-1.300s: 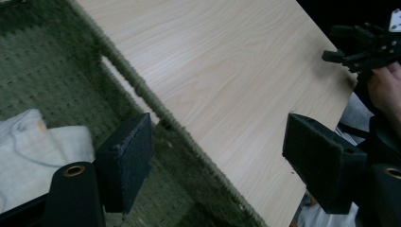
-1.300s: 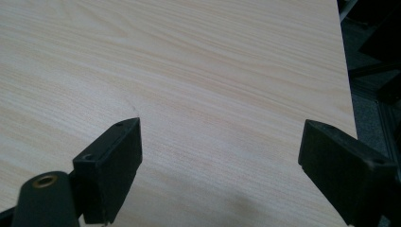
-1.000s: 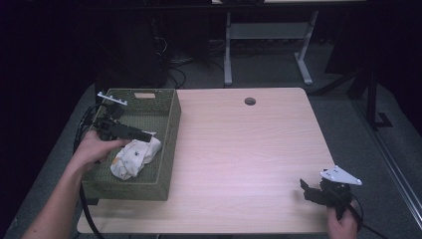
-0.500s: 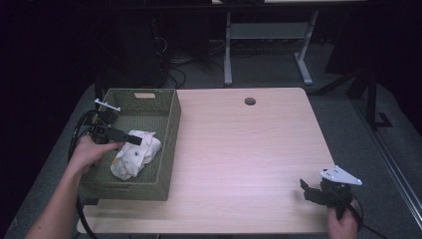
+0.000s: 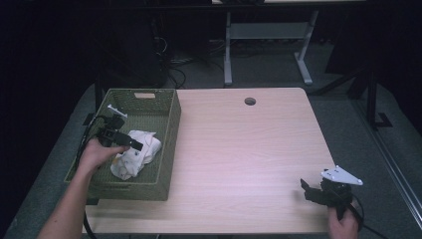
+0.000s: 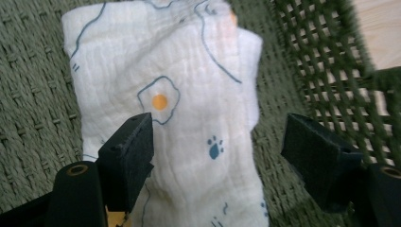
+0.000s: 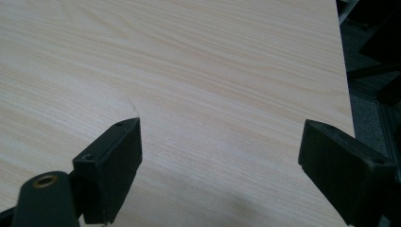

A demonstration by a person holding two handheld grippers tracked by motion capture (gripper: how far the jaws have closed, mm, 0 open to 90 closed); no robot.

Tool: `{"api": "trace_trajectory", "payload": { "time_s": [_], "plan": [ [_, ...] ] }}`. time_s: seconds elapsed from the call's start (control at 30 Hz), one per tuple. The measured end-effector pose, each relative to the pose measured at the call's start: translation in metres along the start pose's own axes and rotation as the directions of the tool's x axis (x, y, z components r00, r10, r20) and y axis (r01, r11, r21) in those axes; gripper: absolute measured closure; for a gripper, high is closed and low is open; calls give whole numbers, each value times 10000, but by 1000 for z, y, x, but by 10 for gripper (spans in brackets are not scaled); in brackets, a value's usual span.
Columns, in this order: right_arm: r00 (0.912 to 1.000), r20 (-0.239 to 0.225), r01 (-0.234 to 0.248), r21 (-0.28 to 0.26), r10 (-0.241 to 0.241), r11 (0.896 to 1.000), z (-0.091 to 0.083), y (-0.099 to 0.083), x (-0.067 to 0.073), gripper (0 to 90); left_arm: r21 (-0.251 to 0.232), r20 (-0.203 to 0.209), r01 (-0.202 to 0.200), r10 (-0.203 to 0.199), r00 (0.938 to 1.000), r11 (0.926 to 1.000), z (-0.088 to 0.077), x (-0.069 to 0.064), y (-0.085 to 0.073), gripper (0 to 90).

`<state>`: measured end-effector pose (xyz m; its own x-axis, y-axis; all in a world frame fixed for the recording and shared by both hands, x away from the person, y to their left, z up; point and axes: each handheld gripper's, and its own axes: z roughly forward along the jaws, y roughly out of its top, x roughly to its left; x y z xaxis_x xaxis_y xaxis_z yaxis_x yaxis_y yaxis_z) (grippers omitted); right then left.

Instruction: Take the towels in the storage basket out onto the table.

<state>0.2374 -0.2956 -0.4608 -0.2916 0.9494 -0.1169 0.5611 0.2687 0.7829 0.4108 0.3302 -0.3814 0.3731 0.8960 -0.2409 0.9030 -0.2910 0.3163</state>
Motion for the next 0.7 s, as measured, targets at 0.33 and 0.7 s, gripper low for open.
{"api": "trace_trajectory", "payload": {
  "time_s": [0.33,0.7],
  "plan": [
    [10000,-24,-3,-32,3,10000,-1,0,0,139,1156,-683,196,-117,9976,9931,26,3,5,285],
    [10000,-29,24,-60,-24,10000,-1,0,0,139,2168,-1605,141,214,9868,9761,47,-1,7,362]
  ]
}}
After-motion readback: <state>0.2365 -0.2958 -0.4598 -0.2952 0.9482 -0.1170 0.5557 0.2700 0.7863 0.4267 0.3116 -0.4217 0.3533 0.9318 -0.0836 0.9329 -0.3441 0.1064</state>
